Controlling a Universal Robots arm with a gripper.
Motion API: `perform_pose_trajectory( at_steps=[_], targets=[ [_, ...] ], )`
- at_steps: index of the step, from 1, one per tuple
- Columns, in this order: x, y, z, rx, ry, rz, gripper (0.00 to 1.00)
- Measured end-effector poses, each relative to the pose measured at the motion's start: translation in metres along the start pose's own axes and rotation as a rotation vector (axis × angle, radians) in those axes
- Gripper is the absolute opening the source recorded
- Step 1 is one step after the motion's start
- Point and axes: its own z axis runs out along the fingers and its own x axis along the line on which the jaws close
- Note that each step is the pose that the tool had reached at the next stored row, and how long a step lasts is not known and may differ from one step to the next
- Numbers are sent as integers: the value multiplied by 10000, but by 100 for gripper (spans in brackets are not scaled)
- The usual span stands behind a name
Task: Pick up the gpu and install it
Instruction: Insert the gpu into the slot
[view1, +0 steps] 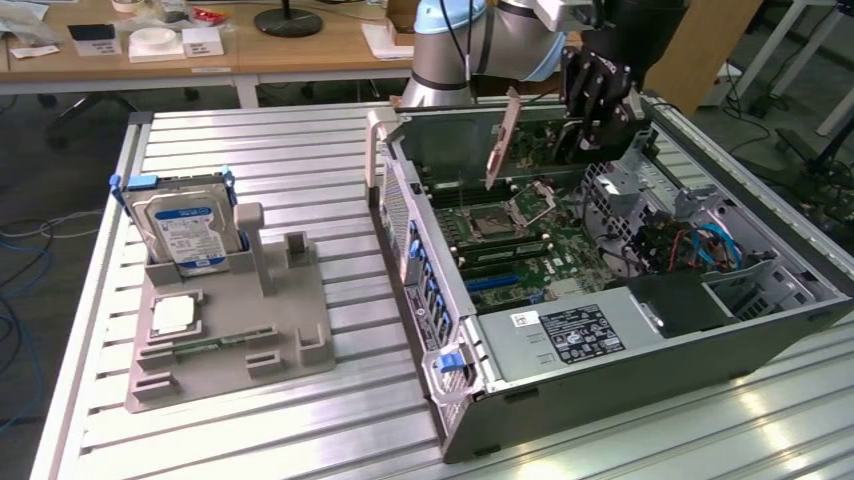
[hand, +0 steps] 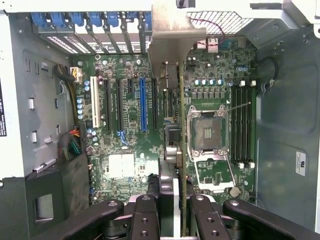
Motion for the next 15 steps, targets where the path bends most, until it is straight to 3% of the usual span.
perform_pose_trajectory(
  at_steps=[8, 11, 15],
  targets=[
    [37, 1, 101, -23, -48, 2, 28],
    [44, 3, 128, -28, -142, 1, 28],
    [71, 9, 164, -32, -177, -32, 28]
  ],
)
